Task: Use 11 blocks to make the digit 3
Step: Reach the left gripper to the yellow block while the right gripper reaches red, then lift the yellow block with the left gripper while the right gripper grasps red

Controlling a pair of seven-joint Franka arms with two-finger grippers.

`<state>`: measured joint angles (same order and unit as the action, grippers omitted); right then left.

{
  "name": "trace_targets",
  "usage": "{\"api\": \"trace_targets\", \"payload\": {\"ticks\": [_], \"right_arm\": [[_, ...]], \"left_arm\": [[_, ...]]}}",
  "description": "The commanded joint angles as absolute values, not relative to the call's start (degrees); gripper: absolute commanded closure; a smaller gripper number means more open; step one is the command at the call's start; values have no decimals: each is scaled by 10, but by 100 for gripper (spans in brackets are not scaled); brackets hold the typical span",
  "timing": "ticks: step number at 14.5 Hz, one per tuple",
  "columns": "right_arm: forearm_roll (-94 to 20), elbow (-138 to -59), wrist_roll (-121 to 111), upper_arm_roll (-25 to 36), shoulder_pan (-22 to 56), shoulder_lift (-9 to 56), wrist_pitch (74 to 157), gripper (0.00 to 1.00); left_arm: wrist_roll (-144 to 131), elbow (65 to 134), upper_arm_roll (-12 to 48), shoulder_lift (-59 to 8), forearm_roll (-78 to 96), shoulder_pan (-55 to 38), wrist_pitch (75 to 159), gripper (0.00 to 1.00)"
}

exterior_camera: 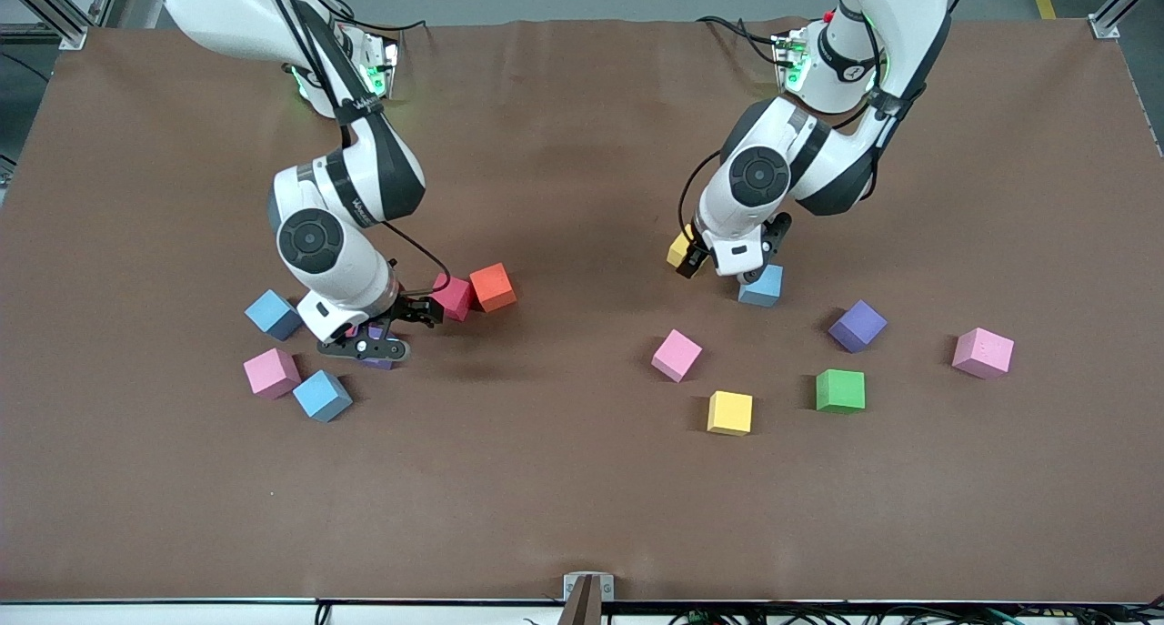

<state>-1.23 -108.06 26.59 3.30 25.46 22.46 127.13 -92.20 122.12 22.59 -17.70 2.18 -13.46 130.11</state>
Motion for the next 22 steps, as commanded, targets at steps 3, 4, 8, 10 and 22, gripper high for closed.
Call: {"api": "trace_targets", "payload": {"ticks": [3,4,8,10,22], "right_arm": [[-18,-1100,328,34,281,231,1304,0],[-18,-1115,333,34,286,231,1324,0],[-18,-1153,378,34,305,231,1369,0],[-17,-1158,393,35,308,233,1375,0],[-18,-1162,405,34,314,266,1390,0]], "left_arm": [[-930,1228,227,-207,22,-135,1349,0],[-930,1229,226,-212,22,-135,1351,0],[-931,1229,226,-238,5,-135,1366,1],[-934,1232,227,-241,5,-137,1366,5],[-936,1180,227,-254,-55,-166,1361,76]]}}
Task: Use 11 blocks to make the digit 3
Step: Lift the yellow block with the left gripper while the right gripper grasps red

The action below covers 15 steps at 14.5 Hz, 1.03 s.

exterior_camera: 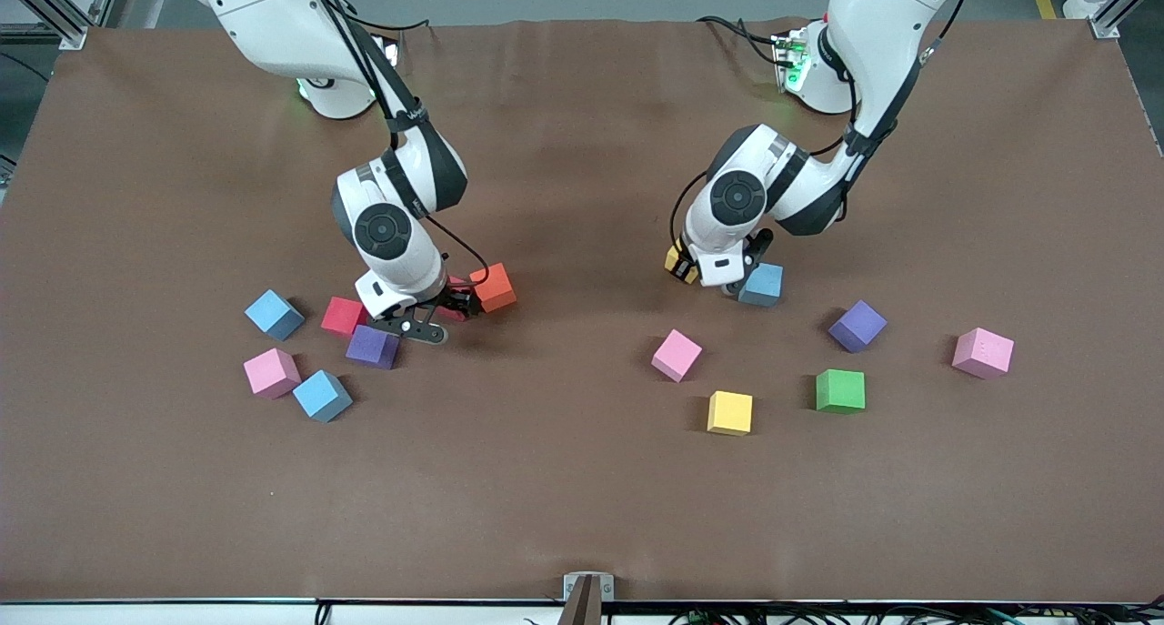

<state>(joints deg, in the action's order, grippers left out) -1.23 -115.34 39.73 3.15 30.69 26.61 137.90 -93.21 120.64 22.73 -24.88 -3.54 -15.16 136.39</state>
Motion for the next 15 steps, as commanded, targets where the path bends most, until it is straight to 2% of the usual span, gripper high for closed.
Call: {"api": "trace_targets", "payload": {"ticks": [1,4,6,9,11,13,15], "right_arm": [[-18,-1162,406,34,314,267,1390,0],[-18,-1165,406,34,320,267,1387,3],[-18,-1170,406,34,323,267,1388,12],[-18,-1173,406,34,330,266,1387,44],[-18,-1174,406,34,330,266,1386,57],[-18,-1172,405,34,330,265,1383,63],[-18,-1172,403,35,330,258,1380,63]], "left_arm": [[-935,1169,227,-257,-55,-168,1360,78],[-921,1146,227,-257,-69,-194,1359,80],[-914,1138,227,-258,-100,-207,1359,82],[-912,1122,227,-262,-123,-228,1345,84],[-897,1100,227,-271,-137,-243,1325,84],[-874,1088,227,-277,-140,-255,1323,84],[-830,1073,228,-289,-140,-266,1322,84]]}}
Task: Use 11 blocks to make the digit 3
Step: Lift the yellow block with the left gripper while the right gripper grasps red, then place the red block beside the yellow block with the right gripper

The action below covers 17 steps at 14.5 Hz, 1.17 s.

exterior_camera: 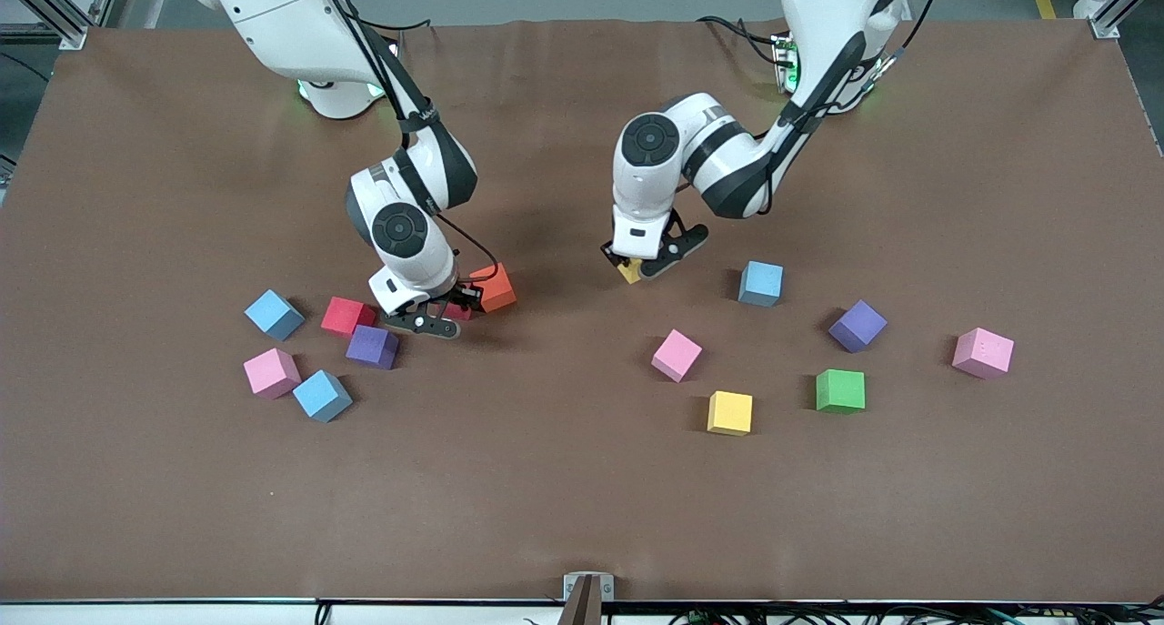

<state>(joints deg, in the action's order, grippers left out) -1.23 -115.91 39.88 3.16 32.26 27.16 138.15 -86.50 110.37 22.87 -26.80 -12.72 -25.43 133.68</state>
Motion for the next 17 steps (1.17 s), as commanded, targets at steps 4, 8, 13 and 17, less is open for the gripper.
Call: {"api": "trace_targets", "payload": {"ticks": [4,8,13,17], "right_arm": [[-17,-1151,399,36,326,244,1337,63],[-17,-1110,398,38,323,229,1265,63],[-17,-1103,410,36,334,194,1218,63],[-18,-1155,470,35,358,143,1221,63]], "left_arm": [[-782,1067,227,-299,-146,-299,1321,84],[-745,1066,227,-305,-191,-319,1282,84],[-698,1057,228,-306,-193,-338,1260,84],[-663,1051,229,-311,-192,-354,1254,84]]}}
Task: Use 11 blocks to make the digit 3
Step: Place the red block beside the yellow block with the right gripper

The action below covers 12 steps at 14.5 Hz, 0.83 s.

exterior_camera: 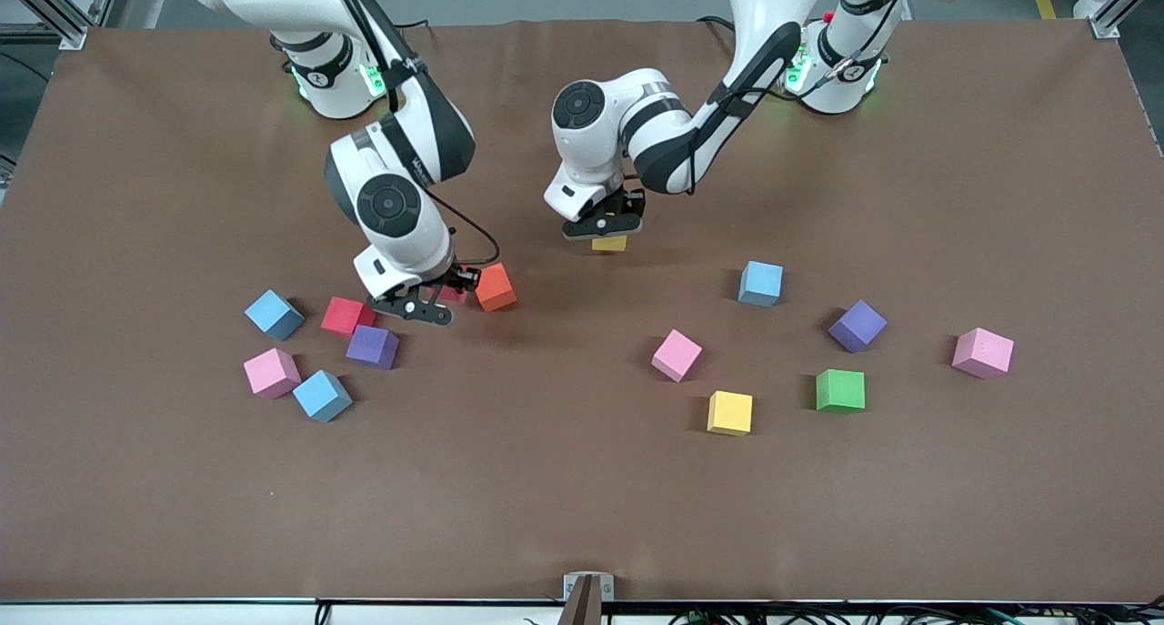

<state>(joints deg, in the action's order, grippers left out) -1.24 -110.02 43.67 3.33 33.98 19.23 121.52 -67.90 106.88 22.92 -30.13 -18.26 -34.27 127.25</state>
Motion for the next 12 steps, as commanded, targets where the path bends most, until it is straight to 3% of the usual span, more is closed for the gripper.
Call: {"api": "trace_targets", "payload": {"ticks": [1,7,12], "right_arm": [[-19,-1176,499,34,366,130,1225,63],[-49,-1289,620,34,403,76,1296,62],[-72,-1329,802,34,435,72,1320,62]], "left_arm": [[-661,1050,229,-315,-192,-360,1246,84],[-647,1050,229,-329,-186,-373,1230,82],[-655,1049,229,-347,-184,-373,1230,80]]}}
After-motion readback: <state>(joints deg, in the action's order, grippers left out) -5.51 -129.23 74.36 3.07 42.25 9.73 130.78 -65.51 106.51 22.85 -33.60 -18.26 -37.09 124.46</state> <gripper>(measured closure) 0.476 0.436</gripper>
